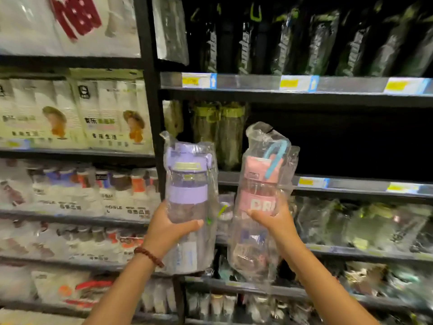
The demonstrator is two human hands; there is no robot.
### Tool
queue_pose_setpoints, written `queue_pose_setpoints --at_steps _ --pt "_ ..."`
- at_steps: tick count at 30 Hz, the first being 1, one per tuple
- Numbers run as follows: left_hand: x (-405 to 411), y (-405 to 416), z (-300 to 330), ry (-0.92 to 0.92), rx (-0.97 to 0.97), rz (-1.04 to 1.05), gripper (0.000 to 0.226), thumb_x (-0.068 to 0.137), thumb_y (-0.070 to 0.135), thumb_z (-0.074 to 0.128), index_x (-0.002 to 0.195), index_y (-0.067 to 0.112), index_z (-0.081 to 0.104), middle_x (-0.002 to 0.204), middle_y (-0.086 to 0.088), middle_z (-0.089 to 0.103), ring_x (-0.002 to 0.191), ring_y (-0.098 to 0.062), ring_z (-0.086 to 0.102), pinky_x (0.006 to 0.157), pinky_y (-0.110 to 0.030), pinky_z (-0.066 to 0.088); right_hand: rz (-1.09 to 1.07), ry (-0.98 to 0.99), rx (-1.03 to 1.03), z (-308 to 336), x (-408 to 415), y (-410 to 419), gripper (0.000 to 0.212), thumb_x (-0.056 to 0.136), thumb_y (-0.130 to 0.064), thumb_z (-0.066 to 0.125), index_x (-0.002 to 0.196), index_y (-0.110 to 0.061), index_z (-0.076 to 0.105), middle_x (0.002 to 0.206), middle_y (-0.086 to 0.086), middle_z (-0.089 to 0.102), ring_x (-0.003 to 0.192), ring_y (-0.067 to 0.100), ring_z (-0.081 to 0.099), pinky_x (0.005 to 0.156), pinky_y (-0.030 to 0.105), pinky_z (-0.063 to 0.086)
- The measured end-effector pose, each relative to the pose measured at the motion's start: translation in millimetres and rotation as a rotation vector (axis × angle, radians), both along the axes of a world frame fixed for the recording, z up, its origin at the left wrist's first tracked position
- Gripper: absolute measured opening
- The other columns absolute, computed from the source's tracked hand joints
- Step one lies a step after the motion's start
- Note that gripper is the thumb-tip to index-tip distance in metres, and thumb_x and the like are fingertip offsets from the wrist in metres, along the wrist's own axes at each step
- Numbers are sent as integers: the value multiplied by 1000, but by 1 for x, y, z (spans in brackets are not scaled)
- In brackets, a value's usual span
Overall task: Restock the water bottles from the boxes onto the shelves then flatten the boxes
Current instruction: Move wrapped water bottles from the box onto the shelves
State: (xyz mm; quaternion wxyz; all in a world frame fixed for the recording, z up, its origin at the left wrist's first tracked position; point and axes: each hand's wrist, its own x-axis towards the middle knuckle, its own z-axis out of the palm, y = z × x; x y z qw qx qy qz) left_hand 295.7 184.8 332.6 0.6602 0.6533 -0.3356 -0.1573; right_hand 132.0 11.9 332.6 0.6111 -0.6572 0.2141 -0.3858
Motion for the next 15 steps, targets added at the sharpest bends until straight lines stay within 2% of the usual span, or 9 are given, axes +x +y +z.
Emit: queue_pose_setpoints --at_steps 3,5,8,10,12,13,15 --pt "-9 -52 8 -22 -12 -61 65 47 17 86 104 29 58 92 12 70 82 6 66 62 -9 49 -66 -19 -11 7 -17 -39 59 58 -21 77 107 -40 48 106 -1 65 93 12 66 74 22 55" --pt "-16 -85 12 -24 -32 -110 62 52 13 87 103 31 57 92 11 71 85 3 67 64 -10 51 -106 -38 -25 11 -27 -70 57 63 -10 81 103 -37 51 103 1 65 91 15 66 75 24 56" --pt "-22 -136 16 -10 -29 -152 67 41 22 86 102 27 59 91 16 73 86 -2 68 67 -16 53 -118 -54 -46 15 -36 -117 55 70 0 79 102 -35 52 100 2 66 88 16 66 71 23 56" --pt "-23 -168 19 -3 -31 -164 72 37 28 85 105 23 61 93 10 74 89 -6 69 70 -20 54 -109 -52 -39 17 -37 -146 54 71 1 78 102 -35 52 100 4 67 88 18 67 73 25 57" --pt "-24 -198 24 -3 -18 -169 74 38 30 86 108 20 62 96 5 73 90 -8 69 68 -18 53 -106 -48 -19 18 -37 -173 58 61 -14 83 107 -32 53 101 9 67 90 23 67 79 35 57" --pt "-25 -211 27 2 -7 -174 70 41 27 86 106 20 63 94 5 73 87 -6 69 66 -17 52 -105 -35 -8 17 -36 -187 67 54 -23 83 113 -30 53 102 11 68 92 26 67 81 39 57" --pt "-26 -237 30 2 14 -180 56 49 22 82 102 21 64 89 5 74 85 -9 70 65 -18 52 -98 -10 20 13 -35 -212 77 51 -27 80 122 -22 50 102 11 68 92 26 67 81 41 56"
